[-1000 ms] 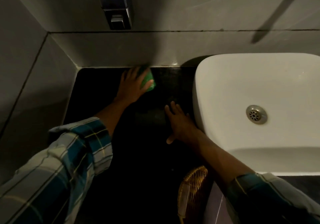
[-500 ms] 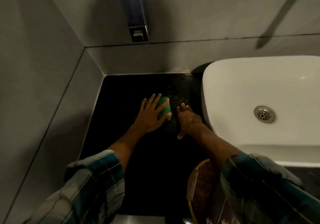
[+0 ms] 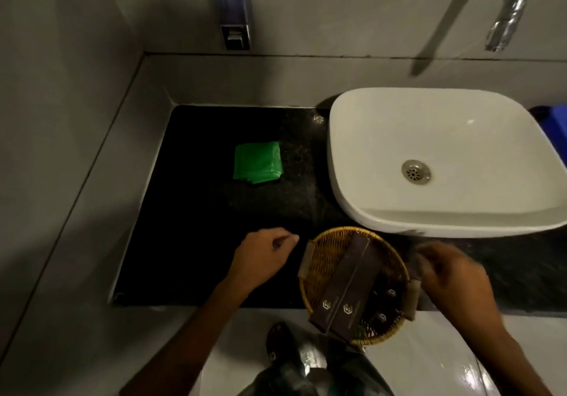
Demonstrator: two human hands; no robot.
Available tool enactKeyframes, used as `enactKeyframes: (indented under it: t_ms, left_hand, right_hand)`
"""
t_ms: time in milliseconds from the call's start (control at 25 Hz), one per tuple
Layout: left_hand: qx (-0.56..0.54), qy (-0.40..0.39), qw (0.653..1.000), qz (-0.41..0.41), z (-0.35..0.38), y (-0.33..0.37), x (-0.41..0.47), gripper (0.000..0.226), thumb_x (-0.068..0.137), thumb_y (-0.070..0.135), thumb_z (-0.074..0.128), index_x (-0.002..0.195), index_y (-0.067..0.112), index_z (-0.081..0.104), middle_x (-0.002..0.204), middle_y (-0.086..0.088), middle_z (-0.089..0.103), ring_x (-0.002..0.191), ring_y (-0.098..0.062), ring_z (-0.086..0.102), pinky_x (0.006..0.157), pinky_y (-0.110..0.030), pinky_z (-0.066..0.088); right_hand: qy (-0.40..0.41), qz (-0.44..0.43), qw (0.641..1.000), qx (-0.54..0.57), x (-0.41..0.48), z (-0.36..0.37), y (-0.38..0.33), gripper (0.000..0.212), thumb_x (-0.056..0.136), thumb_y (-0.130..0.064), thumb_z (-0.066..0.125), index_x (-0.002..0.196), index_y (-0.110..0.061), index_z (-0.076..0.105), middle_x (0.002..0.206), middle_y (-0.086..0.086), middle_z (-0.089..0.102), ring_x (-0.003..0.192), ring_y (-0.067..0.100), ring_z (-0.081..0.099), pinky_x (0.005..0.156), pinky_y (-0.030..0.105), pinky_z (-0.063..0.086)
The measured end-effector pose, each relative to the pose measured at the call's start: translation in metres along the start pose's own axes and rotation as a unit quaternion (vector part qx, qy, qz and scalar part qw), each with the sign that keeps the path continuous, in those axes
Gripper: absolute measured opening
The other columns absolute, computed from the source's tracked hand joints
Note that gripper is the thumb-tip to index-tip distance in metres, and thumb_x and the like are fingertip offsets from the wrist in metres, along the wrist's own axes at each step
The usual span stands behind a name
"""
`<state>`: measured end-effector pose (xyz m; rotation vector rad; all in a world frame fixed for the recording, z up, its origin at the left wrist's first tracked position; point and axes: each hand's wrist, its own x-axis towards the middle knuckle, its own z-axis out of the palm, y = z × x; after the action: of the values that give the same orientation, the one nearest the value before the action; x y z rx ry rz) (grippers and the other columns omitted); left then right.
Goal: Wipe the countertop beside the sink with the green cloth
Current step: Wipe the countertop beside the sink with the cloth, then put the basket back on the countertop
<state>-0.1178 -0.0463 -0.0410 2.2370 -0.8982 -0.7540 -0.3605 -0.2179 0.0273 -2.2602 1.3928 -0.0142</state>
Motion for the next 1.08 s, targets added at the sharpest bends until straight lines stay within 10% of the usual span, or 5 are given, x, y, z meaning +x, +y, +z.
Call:
enactKeyframes:
  t_ms: [160,440,600,880,1080]
  left_hand:
    - [-0.067,-0.033,0.996,-0.050,0.024,0.013,-0.026,0.039,0.082,0.048,0.064,0.117,0.033,0.062,0.103,0.003,0.073,0.094,-0.012,0.068,0.086,-0.038,0.057]
    - [-0.103,0.133,0.975,-0.146,-0.062,-0.052,-0.025,0.043,0.082,0.033,0.072,0.123,0.026,0.061,0.104,-0.003,0.072,0.094,-0.018,0.068,0.084,-0.039,0.057]
    - [-0.107,0.191,0.960,-0.177,-0.100,-0.078,-0.030,0.039,0.084,0.031,0.069,0.122,0.022,0.062,0.096,-0.001,0.069,0.088,-0.019,0.066,0.077,-0.032,0.053]
    - [-0.140,0.181,0.953,-0.200,-0.109,-0.102,-0.011,0.040,0.089,0.034,0.064,0.126,0.020,0.060,0.109,-0.008,0.072,0.100,-0.024,0.067,0.085,-0.034,0.051]
    - [-0.030,0.223,0.961,-0.163,-0.120,-0.100,-0.001,0.047,0.090,0.045,0.058,0.131,0.024,0.053,0.122,-0.004,0.063,0.112,-0.023,0.059,0.089,-0.039,0.049]
  right_hand:
    - [-0.165,0.135,0.973,0.085,-0.007,0.025,0.016,0.034,0.090,-0.034,0.059,0.117,-0.013,0.056,0.088,0.002,0.062,0.074,0.015,0.063,0.060,0.027,0.051]
    - [-0.193,0.023,0.961,0.195,0.027,0.068,-0.101,0.028,0.086,-0.020,0.068,0.109,-0.029,0.055,0.089,-0.008,0.064,0.080,0.008,0.064,0.064,0.024,0.056]
    - [-0.188,-0.019,0.951,0.244,0.041,0.096,-0.149,0.042,0.080,-0.017,0.071,0.120,-0.020,0.060,0.099,0.005,0.074,0.091,0.021,0.071,0.087,0.045,0.057]
    - [-0.198,-0.035,0.958,0.205,0.068,0.108,-0.181,0.049,0.089,-0.018,0.063,0.135,-0.009,0.050,0.110,0.013,0.071,0.081,0.016,0.068,0.072,0.016,0.055]
    - [-0.101,-0.013,0.981,0.165,0.144,0.111,-0.214,0.039,0.084,-0.029,0.068,0.115,-0.005,0.067,0.112,0.015,0.072,0.107,0.027,0.066,0.090,0.031,0.050]
